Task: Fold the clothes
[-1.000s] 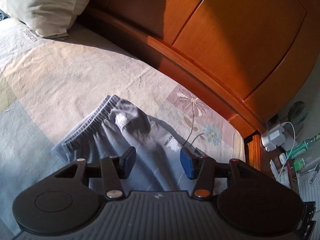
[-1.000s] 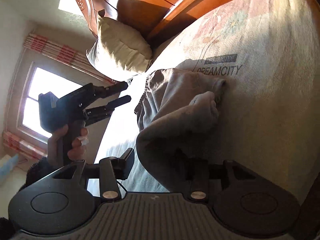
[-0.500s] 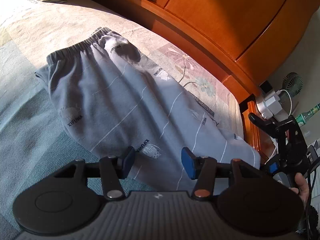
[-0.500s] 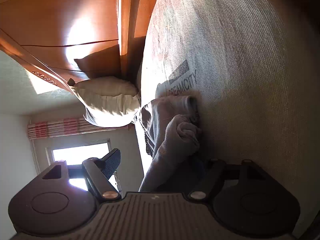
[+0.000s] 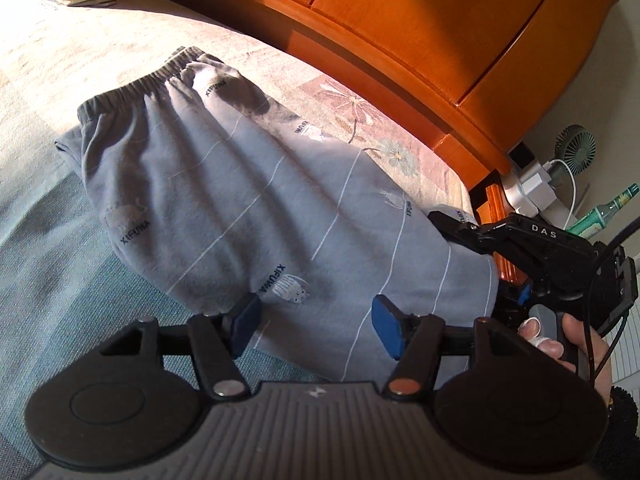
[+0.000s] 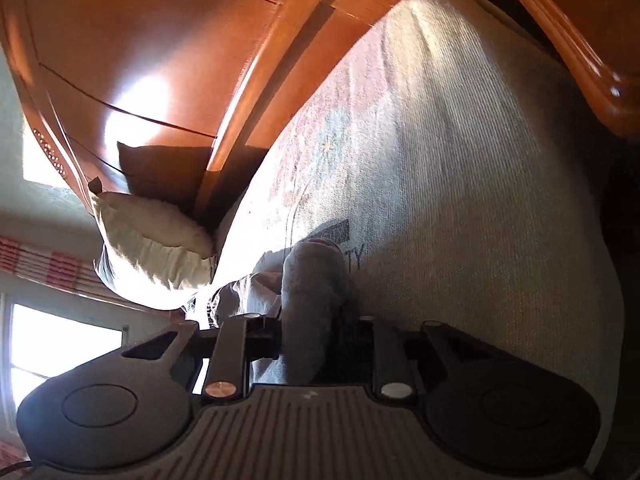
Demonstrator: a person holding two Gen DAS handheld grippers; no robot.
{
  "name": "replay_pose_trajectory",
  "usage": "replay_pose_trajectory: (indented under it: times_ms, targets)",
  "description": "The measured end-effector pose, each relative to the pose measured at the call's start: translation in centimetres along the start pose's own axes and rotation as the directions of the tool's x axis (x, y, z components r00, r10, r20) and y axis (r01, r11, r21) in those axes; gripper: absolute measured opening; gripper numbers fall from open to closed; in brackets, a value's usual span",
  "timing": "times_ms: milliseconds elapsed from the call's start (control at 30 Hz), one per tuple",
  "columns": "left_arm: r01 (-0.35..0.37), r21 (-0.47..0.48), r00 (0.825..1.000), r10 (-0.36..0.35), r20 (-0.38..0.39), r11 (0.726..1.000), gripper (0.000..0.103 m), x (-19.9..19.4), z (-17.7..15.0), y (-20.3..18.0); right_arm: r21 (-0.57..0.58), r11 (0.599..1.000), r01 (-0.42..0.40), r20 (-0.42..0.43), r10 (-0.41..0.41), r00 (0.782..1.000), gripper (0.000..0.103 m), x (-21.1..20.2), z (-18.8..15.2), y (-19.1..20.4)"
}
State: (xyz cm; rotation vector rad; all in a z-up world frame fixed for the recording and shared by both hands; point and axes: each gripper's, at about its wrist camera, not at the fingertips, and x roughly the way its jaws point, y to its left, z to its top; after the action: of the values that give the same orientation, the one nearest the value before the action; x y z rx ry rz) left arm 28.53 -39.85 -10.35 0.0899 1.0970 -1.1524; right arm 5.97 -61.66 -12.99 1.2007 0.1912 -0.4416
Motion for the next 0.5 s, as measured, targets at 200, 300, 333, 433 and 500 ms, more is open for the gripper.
replay_pose_trajectory:
  times_ms: [200,300,333,433,500]
  targets:
    - [0.007,0.003,1.000,-0.007,-0.005,1.000,0.064,0.1,-0.1,0.2,-0.475,0.877,0.069,0.137,-0.003,0.990,0.019,-1.1,-0.1,4.7]
    - [0.009,0.012,1.000,-0.009,-0.006,1.000,0.066,0.1,-0.1,0.2,-0.470,0.871,0.144,0.143,-0.085,0.986,0.019,-1.1,0.3,2.9]
    - [0.009,0.012,1.000,-0.009,-0.008,1.000,0.067,0.2,-0.1,0.2,-0.426,0.891,0.158,0.139,-0.108,0.984,0.020,-1.2,0.7,1.9]
    - [0.004,0.018,1.000,-0.004,-0.012,1.000,0.068,0.1,0.0,0.0,-0.288,0.936,0.204,0.121,-0.176,0.977,0.027,-1.7,1.8,-1.3]
    - [0.006,0.008,1.000,-0.006,0.007,1.000,0.068,-0.5,0.0,0.0,-0.249,0.942,0.223,0.121,-0.199,0.973,0.030,-2.2,2.1,-2.0]
